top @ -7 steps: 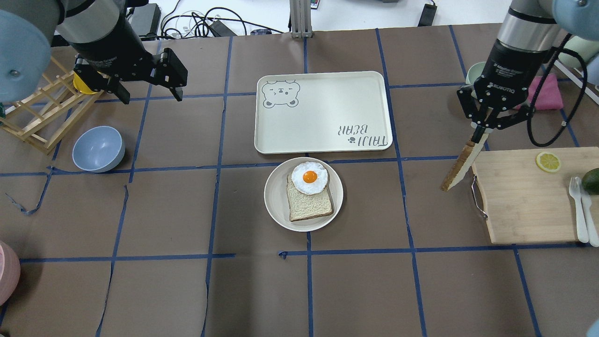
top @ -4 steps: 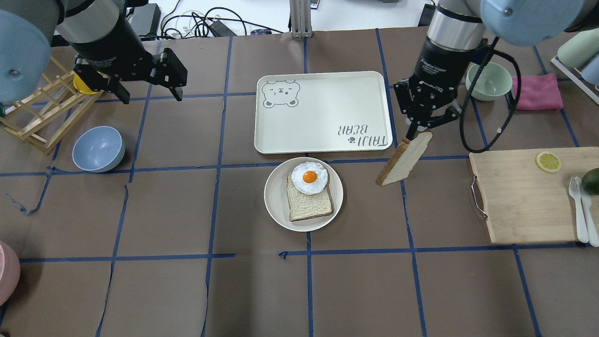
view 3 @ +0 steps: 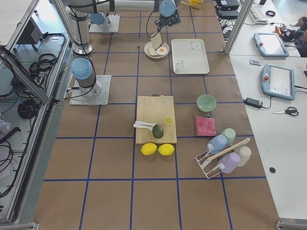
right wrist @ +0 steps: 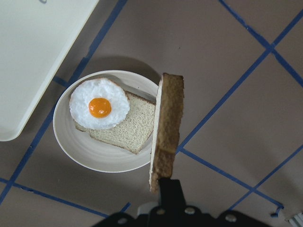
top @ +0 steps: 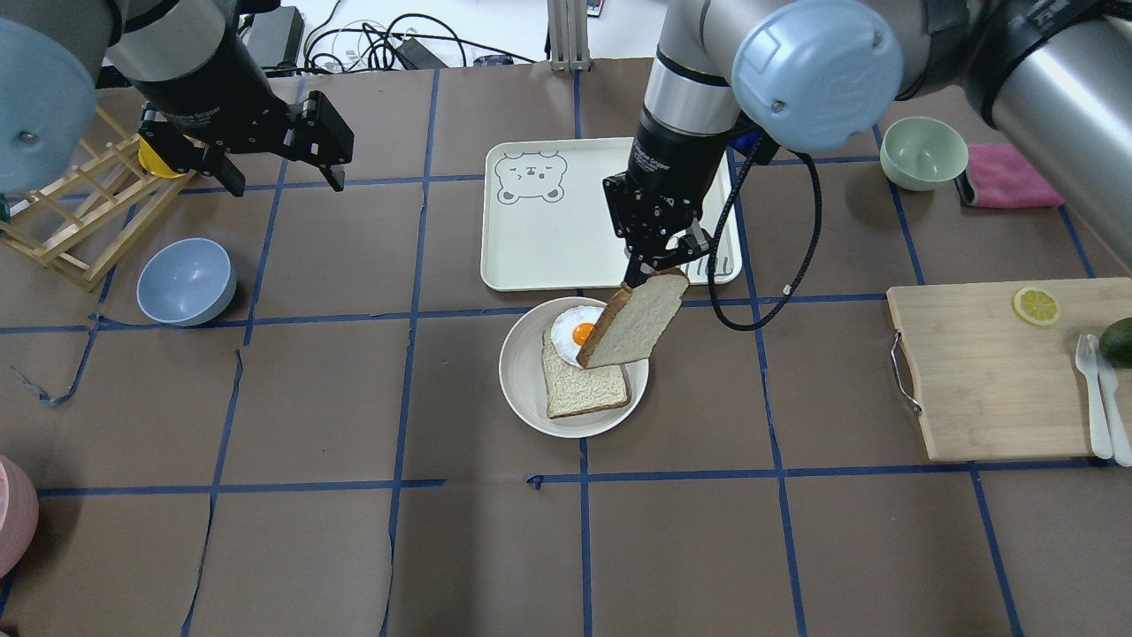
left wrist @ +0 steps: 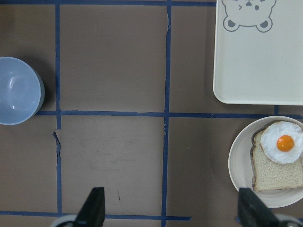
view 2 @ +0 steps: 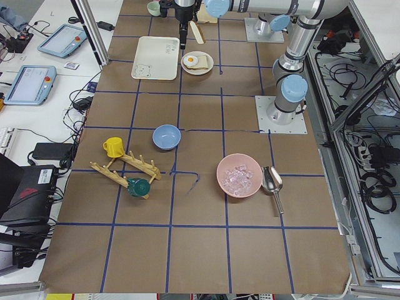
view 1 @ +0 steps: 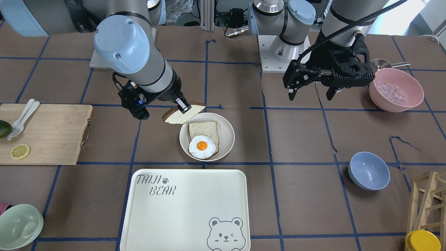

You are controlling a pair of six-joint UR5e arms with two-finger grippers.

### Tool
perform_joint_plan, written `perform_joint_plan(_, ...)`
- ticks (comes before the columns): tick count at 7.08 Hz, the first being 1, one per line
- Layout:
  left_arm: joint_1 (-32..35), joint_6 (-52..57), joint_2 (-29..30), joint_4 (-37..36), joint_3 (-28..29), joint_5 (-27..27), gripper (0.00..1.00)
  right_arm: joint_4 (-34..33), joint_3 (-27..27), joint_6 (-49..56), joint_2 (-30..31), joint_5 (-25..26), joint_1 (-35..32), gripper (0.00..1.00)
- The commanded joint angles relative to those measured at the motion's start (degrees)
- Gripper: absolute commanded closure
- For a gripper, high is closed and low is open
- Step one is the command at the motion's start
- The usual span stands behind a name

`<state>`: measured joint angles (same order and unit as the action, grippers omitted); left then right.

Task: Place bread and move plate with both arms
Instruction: 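Lower the bread onto the egg on the plate and open the right gripper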

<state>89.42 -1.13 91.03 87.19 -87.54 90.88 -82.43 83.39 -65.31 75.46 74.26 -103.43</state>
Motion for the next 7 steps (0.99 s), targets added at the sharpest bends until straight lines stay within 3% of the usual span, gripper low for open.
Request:
perform_joint_plan(1,0.0,0.2,0.0,0.0,0.0,0.0,0.00,0.2,0.5,-1.5,-1.4,-0.8,-2.1,1.00)
perform_joint_plan(5,0.0,0.3,0.0,0.0,0.0,-0.1,0.00,-2.6,2.0,-0.6,-4.1,1.4,-4.5,1.00)
perform_joint_plan(7,0.0,0.3,0.0,0.0,0.0,-0.1,0.00,-3.2,2.8,0.4,-5.2,6.5,-4.5,1.00)
